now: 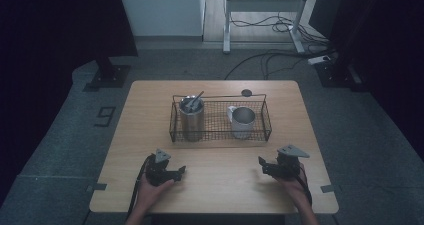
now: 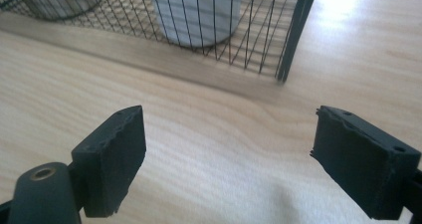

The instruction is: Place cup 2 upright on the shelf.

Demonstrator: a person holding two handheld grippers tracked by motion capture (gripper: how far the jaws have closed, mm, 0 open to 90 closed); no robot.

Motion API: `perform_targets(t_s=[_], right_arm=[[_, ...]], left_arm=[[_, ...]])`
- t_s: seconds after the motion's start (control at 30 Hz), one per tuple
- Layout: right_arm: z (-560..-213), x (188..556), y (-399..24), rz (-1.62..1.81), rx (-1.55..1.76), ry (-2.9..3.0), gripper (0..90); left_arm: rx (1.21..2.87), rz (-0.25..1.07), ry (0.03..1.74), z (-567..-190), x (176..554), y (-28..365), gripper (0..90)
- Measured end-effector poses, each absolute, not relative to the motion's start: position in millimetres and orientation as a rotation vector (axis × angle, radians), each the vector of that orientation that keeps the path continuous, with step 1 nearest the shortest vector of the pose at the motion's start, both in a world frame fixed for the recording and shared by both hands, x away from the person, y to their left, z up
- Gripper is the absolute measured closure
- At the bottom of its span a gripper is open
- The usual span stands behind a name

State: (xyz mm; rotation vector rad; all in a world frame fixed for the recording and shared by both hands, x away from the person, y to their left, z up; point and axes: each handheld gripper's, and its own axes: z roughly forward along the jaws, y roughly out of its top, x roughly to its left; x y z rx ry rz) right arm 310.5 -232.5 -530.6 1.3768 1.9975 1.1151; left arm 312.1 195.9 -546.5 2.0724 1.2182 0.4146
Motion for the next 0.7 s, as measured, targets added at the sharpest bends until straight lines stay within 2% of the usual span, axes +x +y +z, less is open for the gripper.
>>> perform_targets(t_s=[0.7], right_arm=[[-542,305,-231,1.086,1.368,2.029,13.0]], left_arm=[[2.087,0.436,1.218,-547,311,194,15.4]])
